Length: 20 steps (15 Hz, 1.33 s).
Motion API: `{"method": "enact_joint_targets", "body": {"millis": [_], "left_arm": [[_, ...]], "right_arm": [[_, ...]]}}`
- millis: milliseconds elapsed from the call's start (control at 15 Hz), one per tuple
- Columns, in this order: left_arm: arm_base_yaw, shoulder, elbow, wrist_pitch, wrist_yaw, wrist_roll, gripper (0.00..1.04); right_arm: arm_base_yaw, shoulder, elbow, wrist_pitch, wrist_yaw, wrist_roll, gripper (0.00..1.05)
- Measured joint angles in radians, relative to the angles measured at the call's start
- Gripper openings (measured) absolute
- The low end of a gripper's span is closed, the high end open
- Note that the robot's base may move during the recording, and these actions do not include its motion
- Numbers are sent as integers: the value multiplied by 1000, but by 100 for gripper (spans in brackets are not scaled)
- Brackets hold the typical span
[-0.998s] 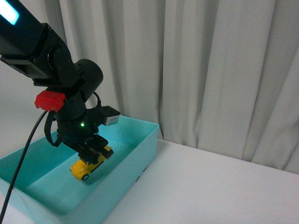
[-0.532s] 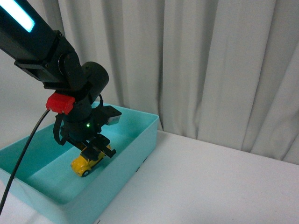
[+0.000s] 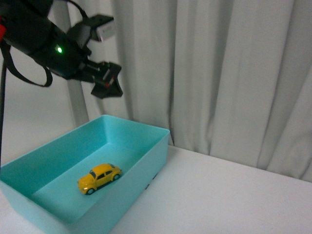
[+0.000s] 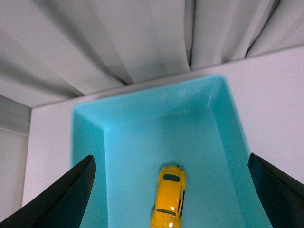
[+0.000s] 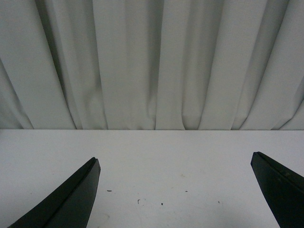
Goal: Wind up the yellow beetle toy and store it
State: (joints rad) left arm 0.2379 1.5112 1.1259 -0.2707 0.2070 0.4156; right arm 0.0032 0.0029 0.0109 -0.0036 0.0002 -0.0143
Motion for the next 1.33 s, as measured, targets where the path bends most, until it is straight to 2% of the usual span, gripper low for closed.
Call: {"method": "enact_joint_targets", "body": {"millis": [532, 599, 732, 799, 865, 932, 1198, 1264, 1331], "left_arm": [[50, -231, -80, 17, 139, -24, 98], [68, -293, -104, 16, 174, -26, 98], [161, -464, -177, -30, 289, -42, 98], [195, -561, -269, 137, 266, -97, 92], [193, -694, -402, 292, 218, -203, 79], [175, -846, -533, 344, 209, -313, 65], [0, -1043, -819, 409, 30, -403, 11], [-17, -1063, -840, 418, 16, -406, 4], [-26, -1075, -848, 421, 8, -411, 1]], "right_arm": [[0, 0, 0, 0, 0, 0, 98], [0, 0, 0, 0, 0, 0, 98], [0, 0, 0, 0, 0, 0, 98], [0, 0, 0, 0, 0, 0, 98], [0, 0, 0, 0, 0, 0, 98], [0, 0, 0, 0, 0, 0, 98], [0, 0, 0, 0, -2, 0, 98], [0, 0, 0, 0, 0, 0, 98], [0, 0, 0, 0, 0, 0, 98]]}}
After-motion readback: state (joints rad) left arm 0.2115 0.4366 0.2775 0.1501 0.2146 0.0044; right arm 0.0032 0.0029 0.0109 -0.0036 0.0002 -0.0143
